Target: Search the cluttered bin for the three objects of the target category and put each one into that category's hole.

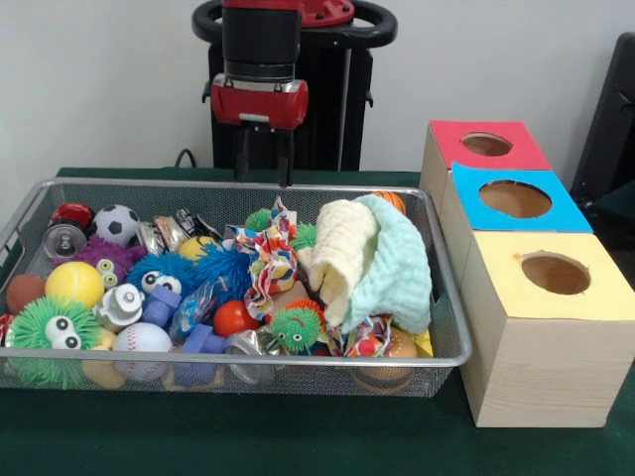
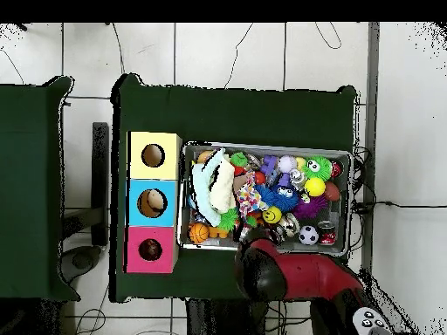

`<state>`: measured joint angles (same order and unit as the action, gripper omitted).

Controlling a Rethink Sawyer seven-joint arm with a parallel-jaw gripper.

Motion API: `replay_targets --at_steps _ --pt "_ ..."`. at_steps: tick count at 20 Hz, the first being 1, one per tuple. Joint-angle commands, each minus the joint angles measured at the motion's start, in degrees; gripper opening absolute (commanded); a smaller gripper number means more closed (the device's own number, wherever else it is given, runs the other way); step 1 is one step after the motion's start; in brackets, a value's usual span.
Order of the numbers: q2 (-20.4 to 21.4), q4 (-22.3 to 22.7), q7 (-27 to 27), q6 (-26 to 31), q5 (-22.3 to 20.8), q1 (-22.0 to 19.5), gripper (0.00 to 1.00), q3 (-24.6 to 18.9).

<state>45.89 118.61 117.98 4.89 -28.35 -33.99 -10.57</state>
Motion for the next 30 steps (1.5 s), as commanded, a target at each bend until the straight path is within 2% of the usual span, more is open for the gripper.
replay_targets --at_steps 1,19,30 --pt "-2.67 -7.09 -9.15 8.01 -4.71 -3.50 1.00 -8.81" --pt "-5.13 -7.96 -12.02 11.96 -12.30 -14.33 1.00 -15.11" --pt "-13.98 -10.09 -6.14 10.09 -20.39 -11.96 1.00 -8.96"
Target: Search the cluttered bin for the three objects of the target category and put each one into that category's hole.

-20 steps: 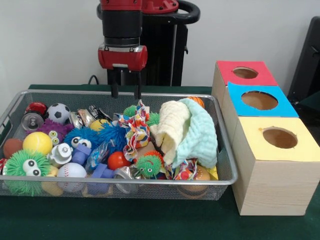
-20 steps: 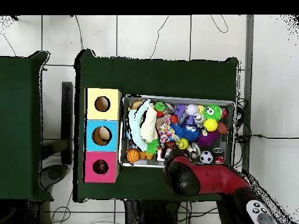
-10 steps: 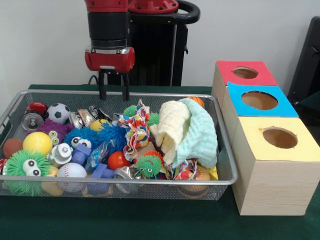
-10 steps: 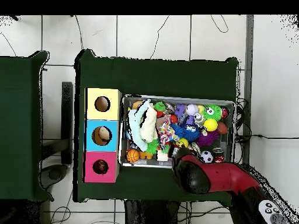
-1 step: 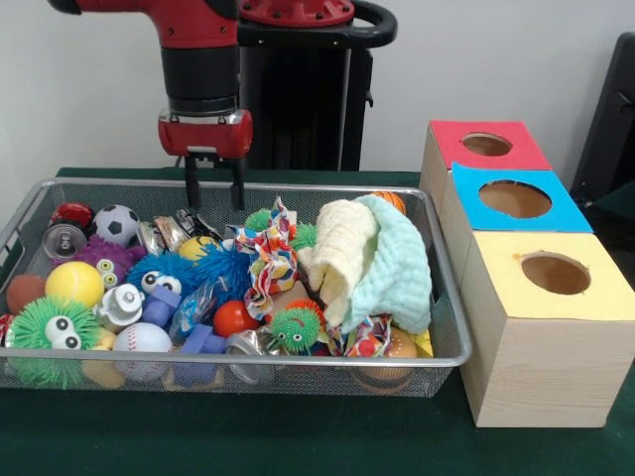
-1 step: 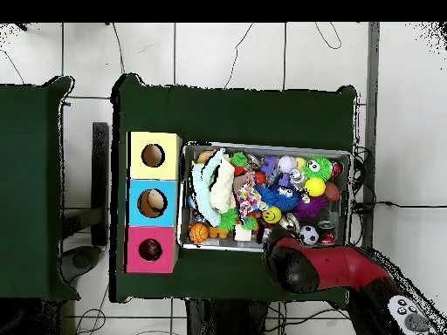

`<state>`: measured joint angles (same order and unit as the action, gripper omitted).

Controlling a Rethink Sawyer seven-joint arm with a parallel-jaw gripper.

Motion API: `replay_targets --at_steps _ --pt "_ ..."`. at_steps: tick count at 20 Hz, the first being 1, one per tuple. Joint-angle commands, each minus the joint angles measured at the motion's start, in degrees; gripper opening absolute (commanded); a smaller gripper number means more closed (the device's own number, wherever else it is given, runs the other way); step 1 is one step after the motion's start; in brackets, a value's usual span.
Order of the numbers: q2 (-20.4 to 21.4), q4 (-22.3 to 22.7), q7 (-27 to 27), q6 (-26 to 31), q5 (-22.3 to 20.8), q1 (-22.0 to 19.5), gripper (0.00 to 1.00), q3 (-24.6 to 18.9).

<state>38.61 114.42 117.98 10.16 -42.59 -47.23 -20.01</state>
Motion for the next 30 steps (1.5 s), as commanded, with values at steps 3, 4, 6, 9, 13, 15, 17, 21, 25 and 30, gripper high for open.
replay_targets --at_steps 3,4,6,9,13,15,17,21,25,30 --pt "-8.81 -6.27 -4.91 4.62 -7.12 1.79 1.00 1.41" --pt "-9.28 -6.52 -4.56 4.39 -7.51 1.98 1.00 1.67" --pt "-10.25 -7.09 -4.15 4.48 -8.50 2.48 1.00 2.52" --pt "-11.44 -7.47 -4.26 5.07 -8.95 2.24 1.00 2.79" --pt "-12.18 -8.19 -5.05 4.86 -9.41 1.64 1.00 2.35" --pt "-12.54 -8.59 -5.11 4.67 -9.72 1.81 1.00 2.44" --pt "-13.52 -9.04 -5.19 4.04 -9.98 1.51 1.00 2.12" --pt "-14.35 -9.77 -3.83 -1.14 -11.65 1.11 1.00 1.27" --pt "-15.28 -11.40 -2.84 -5.21 -13.43 1.56 1.00 1.02" --pt "-16.32 -13.08 -1.48 -9.60 -15.04 1.37 1.00 0.60"
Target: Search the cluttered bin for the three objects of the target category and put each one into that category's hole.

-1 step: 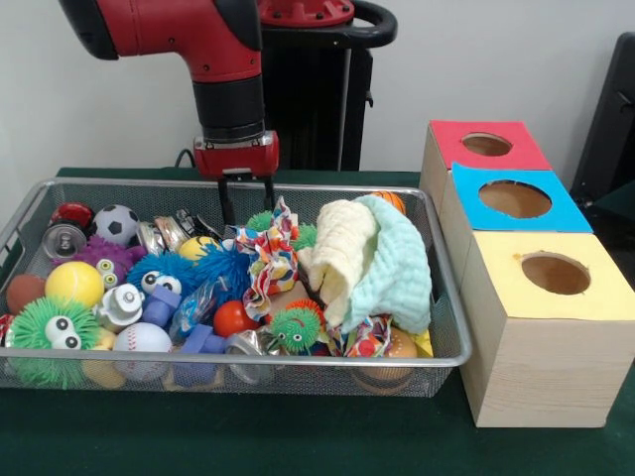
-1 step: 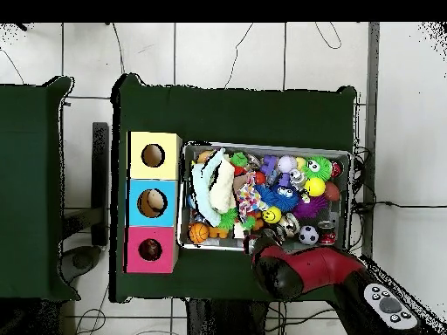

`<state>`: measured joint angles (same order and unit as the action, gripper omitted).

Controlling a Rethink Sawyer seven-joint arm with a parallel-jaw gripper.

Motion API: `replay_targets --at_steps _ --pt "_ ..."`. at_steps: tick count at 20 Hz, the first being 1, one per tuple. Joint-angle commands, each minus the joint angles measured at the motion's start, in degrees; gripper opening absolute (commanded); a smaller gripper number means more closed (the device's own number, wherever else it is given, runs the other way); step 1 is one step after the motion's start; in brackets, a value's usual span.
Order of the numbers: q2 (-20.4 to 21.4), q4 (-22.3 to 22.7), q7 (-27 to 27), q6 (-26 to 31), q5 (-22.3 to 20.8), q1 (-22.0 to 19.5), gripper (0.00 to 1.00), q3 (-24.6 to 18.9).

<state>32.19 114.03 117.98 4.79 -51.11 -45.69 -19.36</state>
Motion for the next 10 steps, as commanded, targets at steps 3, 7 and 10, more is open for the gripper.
replay_targets --at_steps 3,7,10 --pt "-10.07 -13.18 -1.02 -5.88 -7.14 -0.32 1.00 0.04" --pt "-10.22 -13.49 -1.43 -7.44 -8.84 -0.74 1.00 -0.49" --pt "-10.04 -13.80 -1.85 -7.88 -10.22 -1.30 1.00 -1.31"
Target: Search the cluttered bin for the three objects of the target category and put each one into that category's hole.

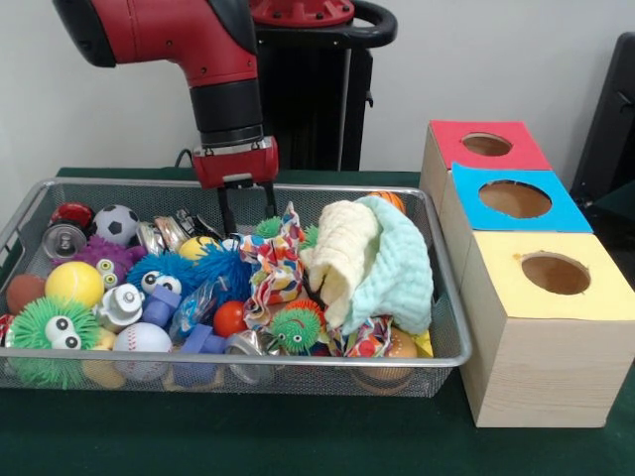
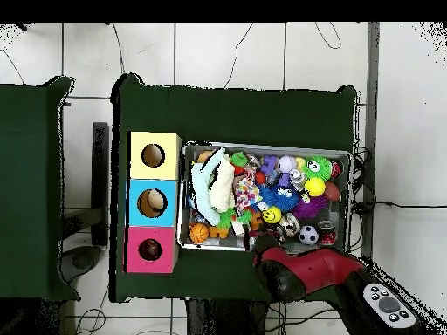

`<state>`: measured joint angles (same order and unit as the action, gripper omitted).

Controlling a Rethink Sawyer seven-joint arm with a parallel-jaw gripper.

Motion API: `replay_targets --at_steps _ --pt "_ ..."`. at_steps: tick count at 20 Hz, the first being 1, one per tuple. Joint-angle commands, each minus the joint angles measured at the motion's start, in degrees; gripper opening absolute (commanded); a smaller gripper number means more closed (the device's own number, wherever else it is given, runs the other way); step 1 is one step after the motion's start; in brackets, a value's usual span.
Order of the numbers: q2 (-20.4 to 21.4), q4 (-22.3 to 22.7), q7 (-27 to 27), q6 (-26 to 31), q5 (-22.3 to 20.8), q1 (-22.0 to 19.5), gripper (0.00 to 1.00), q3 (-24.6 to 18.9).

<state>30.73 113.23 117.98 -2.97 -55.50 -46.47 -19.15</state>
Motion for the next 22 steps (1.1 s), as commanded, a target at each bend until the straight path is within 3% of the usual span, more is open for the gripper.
replay_targets --at_steps 1,18,22 --pt "-8.50 -13.06 -1.96 -0.01 -6.12 -0.67 1.00 -1.78" --pt "-7.86 -14.24 -8.56 6.92 -12.71 -11.33 1.00 -16.37" --pt "-6.91 -14.49 -7.14 5.50 -14.68 -11.61 1.00 -17.32"
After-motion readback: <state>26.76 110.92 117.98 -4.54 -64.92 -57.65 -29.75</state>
